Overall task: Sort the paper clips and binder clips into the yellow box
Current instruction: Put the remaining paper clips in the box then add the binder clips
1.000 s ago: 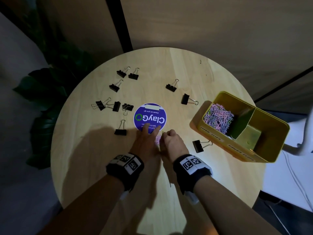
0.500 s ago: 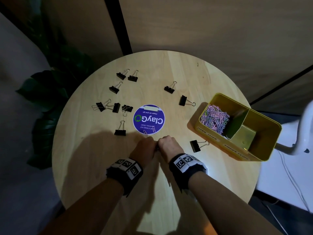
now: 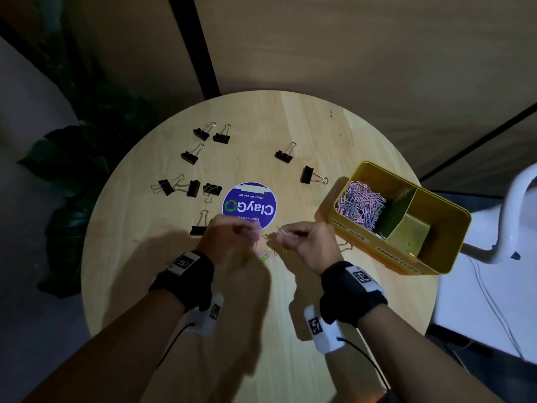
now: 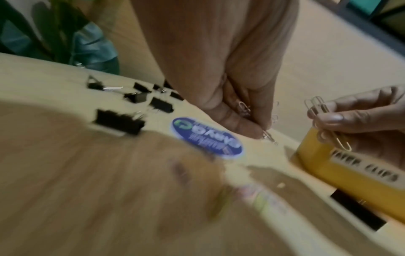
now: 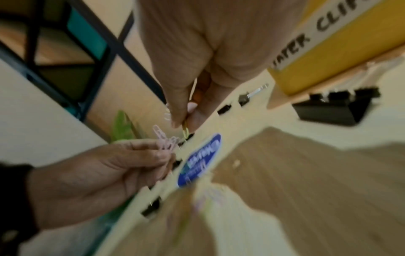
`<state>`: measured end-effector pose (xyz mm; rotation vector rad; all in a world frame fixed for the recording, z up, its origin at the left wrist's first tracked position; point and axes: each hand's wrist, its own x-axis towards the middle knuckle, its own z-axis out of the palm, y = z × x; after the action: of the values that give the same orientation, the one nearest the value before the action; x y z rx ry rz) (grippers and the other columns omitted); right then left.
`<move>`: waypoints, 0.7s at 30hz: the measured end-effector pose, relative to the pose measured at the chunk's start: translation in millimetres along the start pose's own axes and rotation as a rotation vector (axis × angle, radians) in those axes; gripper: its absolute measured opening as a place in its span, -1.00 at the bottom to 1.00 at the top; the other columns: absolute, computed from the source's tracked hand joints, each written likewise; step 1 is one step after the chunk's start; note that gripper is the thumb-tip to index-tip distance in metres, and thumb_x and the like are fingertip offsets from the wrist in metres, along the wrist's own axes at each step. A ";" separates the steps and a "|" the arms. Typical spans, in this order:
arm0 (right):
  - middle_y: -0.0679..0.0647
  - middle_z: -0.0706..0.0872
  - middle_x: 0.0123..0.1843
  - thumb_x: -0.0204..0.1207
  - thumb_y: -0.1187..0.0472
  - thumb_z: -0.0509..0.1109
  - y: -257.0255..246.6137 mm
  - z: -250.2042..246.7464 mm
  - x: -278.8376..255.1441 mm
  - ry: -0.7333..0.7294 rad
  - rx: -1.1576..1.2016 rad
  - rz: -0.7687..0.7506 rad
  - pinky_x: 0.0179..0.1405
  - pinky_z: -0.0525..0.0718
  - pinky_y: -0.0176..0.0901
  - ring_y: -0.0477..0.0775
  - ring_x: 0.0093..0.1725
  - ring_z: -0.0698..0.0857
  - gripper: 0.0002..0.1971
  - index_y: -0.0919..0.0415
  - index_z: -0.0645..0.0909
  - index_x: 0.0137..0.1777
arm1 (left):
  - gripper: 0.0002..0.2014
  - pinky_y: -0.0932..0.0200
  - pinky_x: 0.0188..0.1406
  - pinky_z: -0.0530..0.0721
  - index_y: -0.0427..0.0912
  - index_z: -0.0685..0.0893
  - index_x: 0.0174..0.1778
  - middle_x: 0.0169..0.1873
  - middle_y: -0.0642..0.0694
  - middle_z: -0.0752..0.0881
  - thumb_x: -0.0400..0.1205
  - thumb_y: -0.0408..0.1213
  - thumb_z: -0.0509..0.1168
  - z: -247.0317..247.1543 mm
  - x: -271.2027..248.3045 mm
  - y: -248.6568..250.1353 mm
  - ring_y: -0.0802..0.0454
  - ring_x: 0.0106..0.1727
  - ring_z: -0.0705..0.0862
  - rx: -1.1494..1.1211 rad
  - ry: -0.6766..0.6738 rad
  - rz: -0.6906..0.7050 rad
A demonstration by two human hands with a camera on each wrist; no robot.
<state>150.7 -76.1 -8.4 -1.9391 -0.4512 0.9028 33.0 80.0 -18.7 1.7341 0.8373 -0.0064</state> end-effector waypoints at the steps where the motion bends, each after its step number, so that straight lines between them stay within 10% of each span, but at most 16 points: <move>1: 0.14 0.84 -0.14 0.39 0.31 0.57 -7.5 -9.3 -3.4 0.047 0.047 -0.032 -0.21 0.66 -0.55 -0.17 -0.32 0.72 -0.79 0.32 0.79 0.02 | -0.87 -0.09 -0.11 0.73 -0.15 0.82 -0.28 -0.38 -0.19 0.78 0.29 -0.28 0.55 2.5 2.3 16.9 -0.14 -0.27 0.72 -0.088 -0.022 -0.032; 6: 0.03 0.83 -0.08 0.38 0.23 0.58 -34.0 -68.3 -5.5 0.407 0.138 -0.106 0.01 0.75 -0.22 -0.05 -0.11 0.80 -0.75 0.25 0.78 0.06 | -0.84 -0.24 -0.13 0.74 -0.04 0.81 -0.22 -0.33 -0.14 0.83 0.39 -0.39 0.54 44.8 21.3 100.6 -0.20 -0.25 0.79 -0.103 -0.088 0.085; 10: 0.05 0.83 -0.04 0.39 0.13 0.58 -34.6 -115.7 1.1 0.569 -0.061 -0.026 0.09 0.71 -0.19 -0.07 -0.07 0.76 -0.75 0.16 0.79 0.06 | -0.81 0.18 -0.14 0.77 -0.16 0.81 -0.10 -0.23 -0.06 0.82 0.38 -0.37 0.55 91.6 42.5 140.2 0.09 -0.29 0.77 0.104 -0.079 0.148; 21: 0.21 0.76 0.21 0.53 0.11 0.45 -6.5 -134.0 10.3 0.391 -0.454 0.027 0.32 0.63 0.07 0.19 0.23 0.67 -0.65 0.18 0.67 0.29 | -0.73 0.05 0.19 0.68 -0.09 0.77 0.08 0.11 -0.15 0.76 0.47 -0.39 0.47 134.8 56.4 139.1 -0.03 0.04 0.74 0.323 -0.176 0.166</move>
<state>257.9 -145.3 34.2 -2.4726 -0.4205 0.4360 203.3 -17.4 28.5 2.0689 0.5836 -0.1894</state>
